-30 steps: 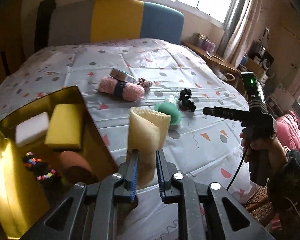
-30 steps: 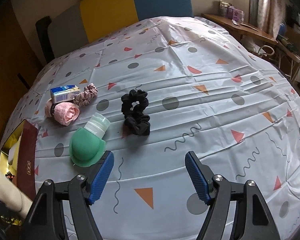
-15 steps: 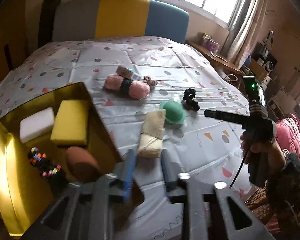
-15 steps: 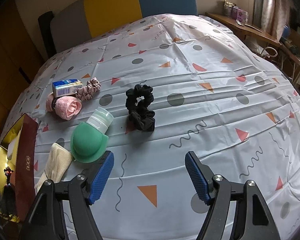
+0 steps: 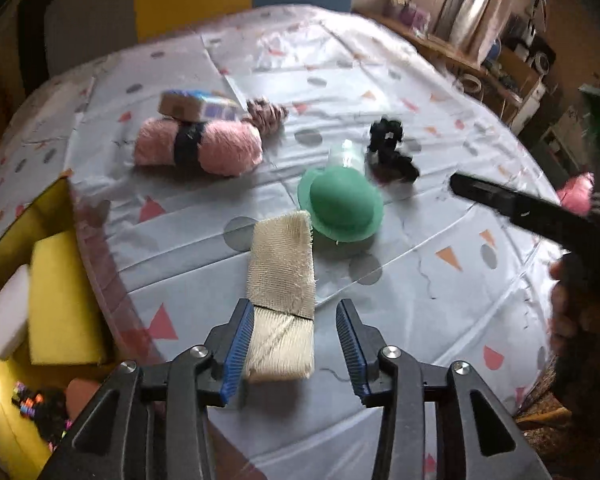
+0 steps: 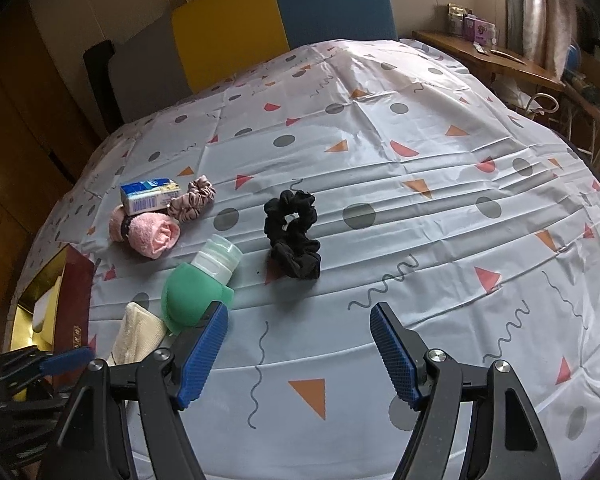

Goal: Organize soft objects
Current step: 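Carry the cream cloth into the tray with the left gripper while the right grasps the green silicone bottle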

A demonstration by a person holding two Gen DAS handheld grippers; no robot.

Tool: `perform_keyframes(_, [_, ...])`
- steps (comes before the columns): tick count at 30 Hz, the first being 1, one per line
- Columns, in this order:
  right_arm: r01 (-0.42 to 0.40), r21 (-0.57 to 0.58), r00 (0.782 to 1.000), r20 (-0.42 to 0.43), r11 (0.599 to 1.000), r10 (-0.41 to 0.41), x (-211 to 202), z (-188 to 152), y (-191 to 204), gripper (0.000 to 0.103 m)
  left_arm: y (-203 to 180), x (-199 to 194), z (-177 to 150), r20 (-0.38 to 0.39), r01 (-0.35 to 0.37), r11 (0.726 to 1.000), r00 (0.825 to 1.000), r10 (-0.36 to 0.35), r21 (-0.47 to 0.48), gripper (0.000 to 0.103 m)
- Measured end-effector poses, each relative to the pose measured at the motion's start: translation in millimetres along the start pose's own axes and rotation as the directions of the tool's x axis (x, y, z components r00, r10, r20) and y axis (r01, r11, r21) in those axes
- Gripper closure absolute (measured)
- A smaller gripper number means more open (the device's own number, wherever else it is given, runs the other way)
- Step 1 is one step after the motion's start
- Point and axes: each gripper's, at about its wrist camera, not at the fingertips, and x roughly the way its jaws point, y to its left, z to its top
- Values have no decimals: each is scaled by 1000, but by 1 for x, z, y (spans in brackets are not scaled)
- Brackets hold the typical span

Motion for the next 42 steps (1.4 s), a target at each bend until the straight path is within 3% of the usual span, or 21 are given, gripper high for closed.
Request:
perform_keyframes(3, [-8,0,1000,2,1000,8,0,1,0,29,0,15,4,-34,-19,1000,999,19,-4,44])
perform_keyframes(7, [-15,-2,1000,2,1000,15,-1,1,2,29,1,30,7,-71,-15,1000,997,13,-18,44])
perform_keyframes(8, [-14,-2,1000,1,1000,14,-1,1,2,29,2,33,7,-81,-3,1000,997,0,-28,46])
perform_keyframes(11, [-14,-3,1000,1,1000,14,-1,1,2,29,3,35,7,-72,-39,998,997,36,-43,71])
perform_keyframes(12, [-12,-7,1000,0,1000,12,0,1,3,29,4,34,7,-68,-36,998,997,33,-45,73])
perform_keyframes(20, [-67,16,997,-39,998,67,7,-2,5,29,8,-10,-18,76,-42,996,996,48,-77,75])
perform_keyframes(27, [-153,12,982,-111,988,154,33,3,41,29,16,-61,-45,179,9,993,984,12,-120,75])
perform_keyframes(34, [-117,18,977,-180,993,118,78,11,76,29,38,-92,-72,232,35,980,973,12,-196,75])
perform_keyframes(35, [-103,15,977,-187,995,104,85,12,80,31,46,-99,-78,243,42,975,970,12,-217,75])
perform_keyframes(36, [-87,7,978,-192,996,87,90,12,82,43,52,-105,-82,253,45,971,967,17,-235,75])
perform_keyframes(38, [-71,-54,981,-187,996,60,95,10,93,51,68,-118,-92,276,48,960,961,32,-277,75])
perform_keyframes(42, [-37,-145,984,-178,989,11,98,5,108,54,118,-141,-112,302,12,921,946,115,-390,75])
